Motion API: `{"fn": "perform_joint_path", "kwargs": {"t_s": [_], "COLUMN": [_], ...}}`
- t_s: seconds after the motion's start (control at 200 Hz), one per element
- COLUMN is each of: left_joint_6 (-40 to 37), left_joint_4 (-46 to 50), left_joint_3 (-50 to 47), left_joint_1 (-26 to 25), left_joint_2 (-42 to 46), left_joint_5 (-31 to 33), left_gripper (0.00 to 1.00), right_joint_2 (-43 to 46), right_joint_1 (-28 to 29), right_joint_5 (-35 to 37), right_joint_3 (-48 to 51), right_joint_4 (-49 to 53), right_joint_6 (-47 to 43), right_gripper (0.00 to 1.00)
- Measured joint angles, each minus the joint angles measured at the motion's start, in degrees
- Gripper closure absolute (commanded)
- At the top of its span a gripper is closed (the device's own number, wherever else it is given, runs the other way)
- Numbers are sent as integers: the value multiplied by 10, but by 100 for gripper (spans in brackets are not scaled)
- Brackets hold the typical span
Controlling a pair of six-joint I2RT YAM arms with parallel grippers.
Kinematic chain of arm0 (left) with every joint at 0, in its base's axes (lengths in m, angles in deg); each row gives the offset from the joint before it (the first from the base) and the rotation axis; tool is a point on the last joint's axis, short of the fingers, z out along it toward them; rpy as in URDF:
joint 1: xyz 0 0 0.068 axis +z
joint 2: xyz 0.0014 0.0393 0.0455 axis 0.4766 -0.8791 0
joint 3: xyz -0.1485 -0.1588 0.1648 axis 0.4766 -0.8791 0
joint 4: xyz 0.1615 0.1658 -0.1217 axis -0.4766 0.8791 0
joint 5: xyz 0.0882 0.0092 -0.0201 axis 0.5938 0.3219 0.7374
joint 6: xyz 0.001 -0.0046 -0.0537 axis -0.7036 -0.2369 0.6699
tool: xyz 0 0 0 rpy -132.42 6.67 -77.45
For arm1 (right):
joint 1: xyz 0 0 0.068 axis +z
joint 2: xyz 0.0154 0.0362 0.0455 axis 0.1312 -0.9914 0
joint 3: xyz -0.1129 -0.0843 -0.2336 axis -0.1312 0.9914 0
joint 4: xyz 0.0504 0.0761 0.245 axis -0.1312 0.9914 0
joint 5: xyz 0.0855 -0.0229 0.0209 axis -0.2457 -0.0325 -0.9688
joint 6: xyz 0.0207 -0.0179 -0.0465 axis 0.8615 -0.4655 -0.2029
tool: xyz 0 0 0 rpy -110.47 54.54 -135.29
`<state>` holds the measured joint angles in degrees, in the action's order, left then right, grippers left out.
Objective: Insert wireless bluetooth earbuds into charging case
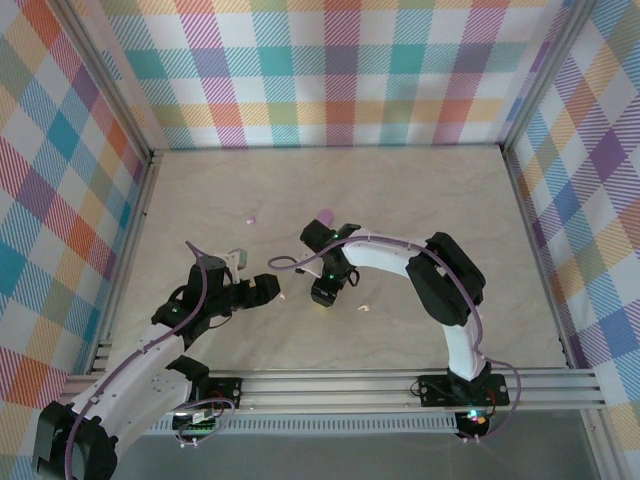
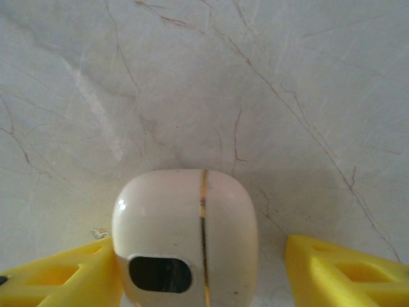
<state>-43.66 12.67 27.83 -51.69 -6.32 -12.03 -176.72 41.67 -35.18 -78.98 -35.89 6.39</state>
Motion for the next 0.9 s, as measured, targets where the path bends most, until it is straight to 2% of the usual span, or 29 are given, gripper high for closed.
{"fn": "perform_joint_path", "kwargs": {"t_s": [0.265, 0.435, 0.68, 0.9], "left_joint_6": [-1, -8, -37, -60], "left_joint_4": [0, -10, -26, -73], "left_joint_3": [-1, -17, -39, -39], "left_joint_1": [0, 0, 0, 0], "left_joint_2": [4, 42, 116, 129], "left_joint_5": [4, 1, -12, -51], "left_gripper": [17, 20, 23, 26], "right_joint_2": [6, 25, 115, 198], "right_joint_1": [0, 2, 3, 13], "right_joint_5": [14, 16, 12, 36], "right_joint_3": [13, 38, 100, 152], "right_joint_4": [-18, -39, -105, -186], "right_joint_6": [-6, -13, -26, -66], "right_gripper": [49, 53, 54, 53]}}
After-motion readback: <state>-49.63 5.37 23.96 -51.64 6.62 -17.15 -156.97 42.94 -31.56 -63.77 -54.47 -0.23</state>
